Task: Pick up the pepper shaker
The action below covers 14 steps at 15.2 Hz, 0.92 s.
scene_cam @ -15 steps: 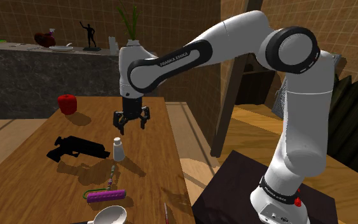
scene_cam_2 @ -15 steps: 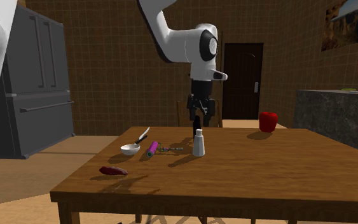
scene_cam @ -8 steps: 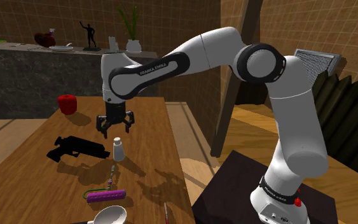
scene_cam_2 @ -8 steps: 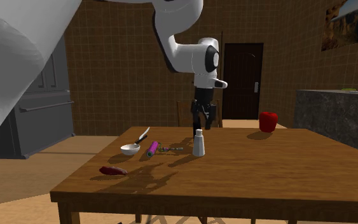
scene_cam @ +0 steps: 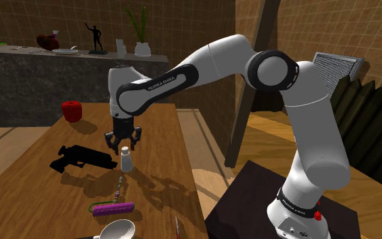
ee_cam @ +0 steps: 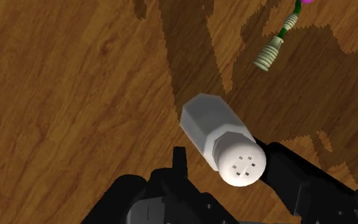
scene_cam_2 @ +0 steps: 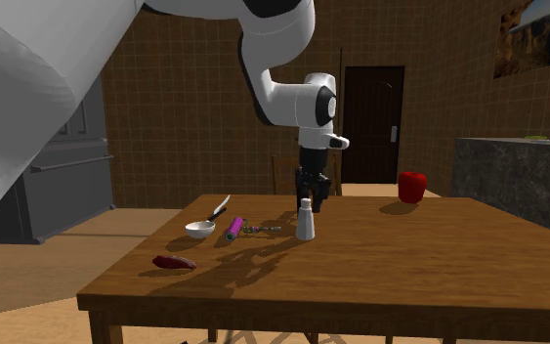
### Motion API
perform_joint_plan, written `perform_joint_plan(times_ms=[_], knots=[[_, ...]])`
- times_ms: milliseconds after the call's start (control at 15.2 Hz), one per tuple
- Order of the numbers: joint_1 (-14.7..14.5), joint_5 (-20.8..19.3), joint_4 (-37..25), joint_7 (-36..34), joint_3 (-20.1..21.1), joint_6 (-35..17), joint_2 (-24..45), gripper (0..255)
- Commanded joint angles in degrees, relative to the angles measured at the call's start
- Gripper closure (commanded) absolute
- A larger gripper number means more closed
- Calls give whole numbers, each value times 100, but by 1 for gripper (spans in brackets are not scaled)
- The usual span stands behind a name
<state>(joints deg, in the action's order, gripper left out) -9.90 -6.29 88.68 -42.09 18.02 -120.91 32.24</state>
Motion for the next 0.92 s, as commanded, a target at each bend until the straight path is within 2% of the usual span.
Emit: perform_joint_plan(times_ms=[0,528,858], knots=[[1,-2,5,2,-2,-13,6,255],[1,-1,17,-1,-1,-20,0,255],[13,45,-145,12,30,288,-150,255]])
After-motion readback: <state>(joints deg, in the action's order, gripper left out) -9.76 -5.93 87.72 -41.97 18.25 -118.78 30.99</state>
